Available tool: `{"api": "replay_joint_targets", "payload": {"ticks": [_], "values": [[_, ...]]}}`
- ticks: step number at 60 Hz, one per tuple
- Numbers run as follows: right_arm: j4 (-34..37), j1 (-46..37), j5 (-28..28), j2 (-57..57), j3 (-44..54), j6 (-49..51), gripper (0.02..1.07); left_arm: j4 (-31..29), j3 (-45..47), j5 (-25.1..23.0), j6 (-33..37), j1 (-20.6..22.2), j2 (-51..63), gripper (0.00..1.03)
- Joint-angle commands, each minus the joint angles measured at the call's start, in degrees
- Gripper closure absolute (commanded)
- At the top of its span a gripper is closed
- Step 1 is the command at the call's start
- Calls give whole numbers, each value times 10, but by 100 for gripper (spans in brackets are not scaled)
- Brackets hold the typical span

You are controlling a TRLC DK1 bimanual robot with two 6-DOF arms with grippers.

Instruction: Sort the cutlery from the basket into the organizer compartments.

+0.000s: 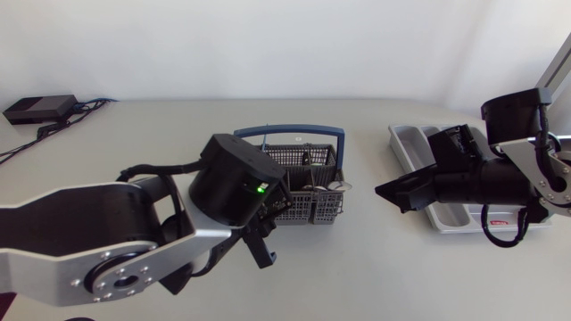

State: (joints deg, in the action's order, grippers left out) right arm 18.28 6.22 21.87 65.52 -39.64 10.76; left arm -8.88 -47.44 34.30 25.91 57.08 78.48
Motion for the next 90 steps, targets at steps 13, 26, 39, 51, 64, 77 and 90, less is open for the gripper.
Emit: {"api": "replay_joint_targets", "payload": {"ticks": [13, 26, 39, 51, 64, 77, 90], "values": [[2, 1, 5, -7, 20, 7, 23, 56, -6, 59, -2, 5, 38, 76], [2, 1, 5, -7, 21, 7, 23, 106, 10, 82, 26, 8, 45, 84], [1, 2, 5, -6, 21, 7, 23, 120, 18, 84, 34, 10, 63, 93], [1, 3, 5, -4, 21, 7, 23, 174, 34, 97, 83, 16, 62, 100], [0, 8, 4, 1, 23, 7, 23, 203, 25, 99, 144, 16, 37, 100], [1, 20, 1, 0, 23, 4, 23, 178, -4, 93, 201, 13, -6, 100], [1, 37, -9, 1, 25, 3, 23, 100, -44, 58, 201, -4, -58, 100]]}}
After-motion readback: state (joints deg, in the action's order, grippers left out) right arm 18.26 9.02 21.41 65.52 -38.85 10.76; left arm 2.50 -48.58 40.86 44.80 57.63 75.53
